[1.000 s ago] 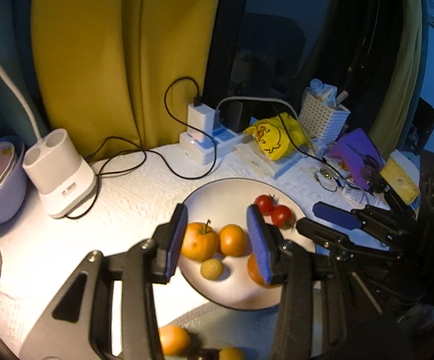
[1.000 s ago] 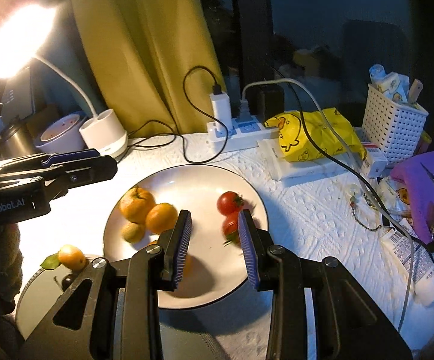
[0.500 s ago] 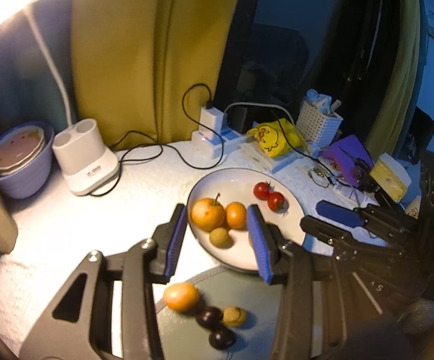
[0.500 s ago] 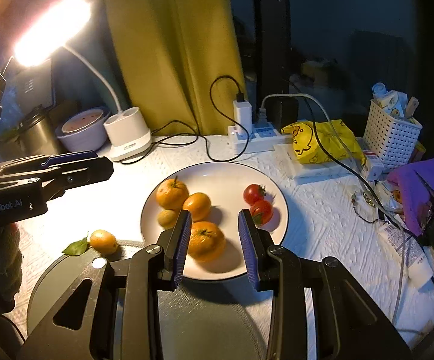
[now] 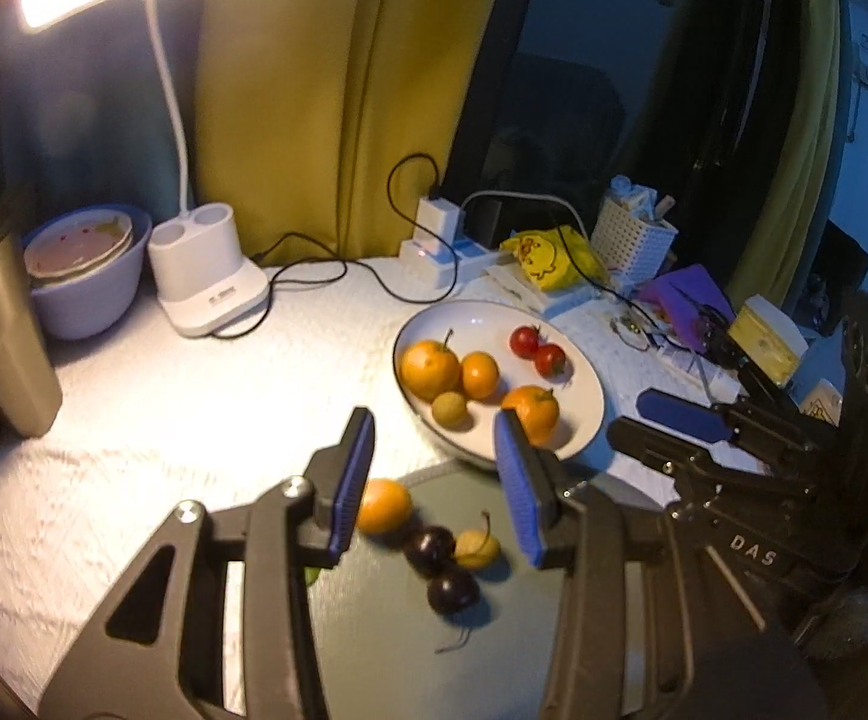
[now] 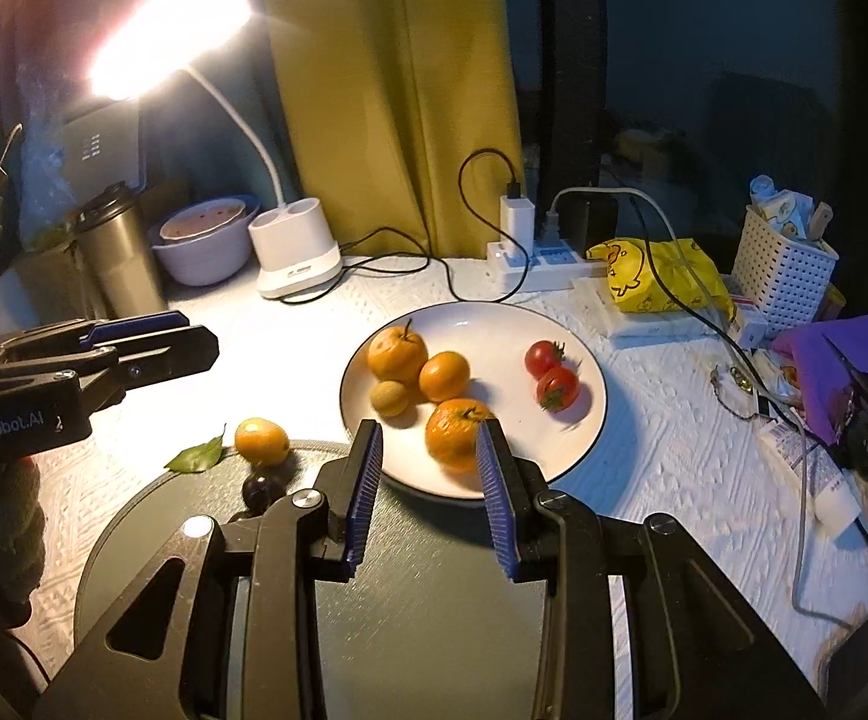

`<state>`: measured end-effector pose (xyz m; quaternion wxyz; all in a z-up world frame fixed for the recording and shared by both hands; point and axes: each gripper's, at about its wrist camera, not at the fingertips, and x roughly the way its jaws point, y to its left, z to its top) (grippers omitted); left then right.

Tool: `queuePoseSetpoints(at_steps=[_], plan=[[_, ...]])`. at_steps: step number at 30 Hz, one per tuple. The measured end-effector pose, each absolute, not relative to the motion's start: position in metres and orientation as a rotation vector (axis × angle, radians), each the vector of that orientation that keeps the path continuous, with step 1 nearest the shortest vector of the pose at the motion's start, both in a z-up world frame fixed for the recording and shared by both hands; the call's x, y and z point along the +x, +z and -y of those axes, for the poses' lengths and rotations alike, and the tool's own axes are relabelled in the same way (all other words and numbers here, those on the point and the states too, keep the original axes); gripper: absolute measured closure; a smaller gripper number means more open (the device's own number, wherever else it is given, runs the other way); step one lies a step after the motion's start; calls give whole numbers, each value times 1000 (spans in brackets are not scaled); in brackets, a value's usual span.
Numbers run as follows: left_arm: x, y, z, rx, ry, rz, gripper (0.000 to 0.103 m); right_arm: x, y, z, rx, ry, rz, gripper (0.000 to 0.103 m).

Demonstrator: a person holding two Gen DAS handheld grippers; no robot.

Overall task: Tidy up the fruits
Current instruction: 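Move both open grippers back to the fruit on the board, then grasp a dark purple plum with the left gripper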

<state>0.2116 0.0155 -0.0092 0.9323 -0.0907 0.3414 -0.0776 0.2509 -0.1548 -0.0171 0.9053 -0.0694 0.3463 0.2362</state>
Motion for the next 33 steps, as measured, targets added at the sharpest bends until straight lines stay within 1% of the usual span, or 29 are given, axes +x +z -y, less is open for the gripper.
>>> queuePoseSetpoints(at_steps=[17,33], plan=[[183,-47,-7,-204,-145,-778,60,226,-36,154,-152,508,-751,68],[191,-79,17,-164,-122,-884,60,225,-51,168,-116,515,-773,68]])
